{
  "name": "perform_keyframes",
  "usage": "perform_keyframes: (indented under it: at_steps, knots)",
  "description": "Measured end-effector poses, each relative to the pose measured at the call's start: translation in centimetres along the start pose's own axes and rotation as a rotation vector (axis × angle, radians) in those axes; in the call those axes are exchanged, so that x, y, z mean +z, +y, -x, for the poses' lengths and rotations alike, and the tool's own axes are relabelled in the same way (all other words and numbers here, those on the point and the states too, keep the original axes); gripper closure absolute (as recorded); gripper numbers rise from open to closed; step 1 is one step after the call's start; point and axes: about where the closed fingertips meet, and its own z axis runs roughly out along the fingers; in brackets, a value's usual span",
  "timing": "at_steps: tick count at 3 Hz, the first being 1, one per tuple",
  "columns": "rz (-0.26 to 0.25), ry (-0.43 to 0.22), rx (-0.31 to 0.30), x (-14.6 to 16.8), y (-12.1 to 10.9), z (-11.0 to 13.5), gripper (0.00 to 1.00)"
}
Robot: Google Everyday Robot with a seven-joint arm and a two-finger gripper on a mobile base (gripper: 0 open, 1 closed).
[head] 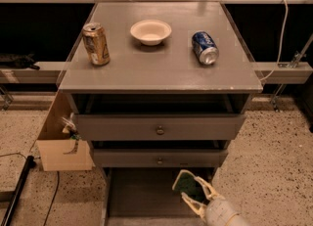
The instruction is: Pick sponge from bottom drawer and place on counter
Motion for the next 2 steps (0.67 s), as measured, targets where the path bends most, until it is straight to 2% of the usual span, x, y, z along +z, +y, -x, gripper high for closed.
perform_keyframes:
  at_steps: [1,2]
  knots:
    - [-0.030,0.014,0.009,-0.82,-0.77,-0.56,1.00]
    - [-0.023,0.012,0.008,-0.56,-0.56,-0.49,1.00]
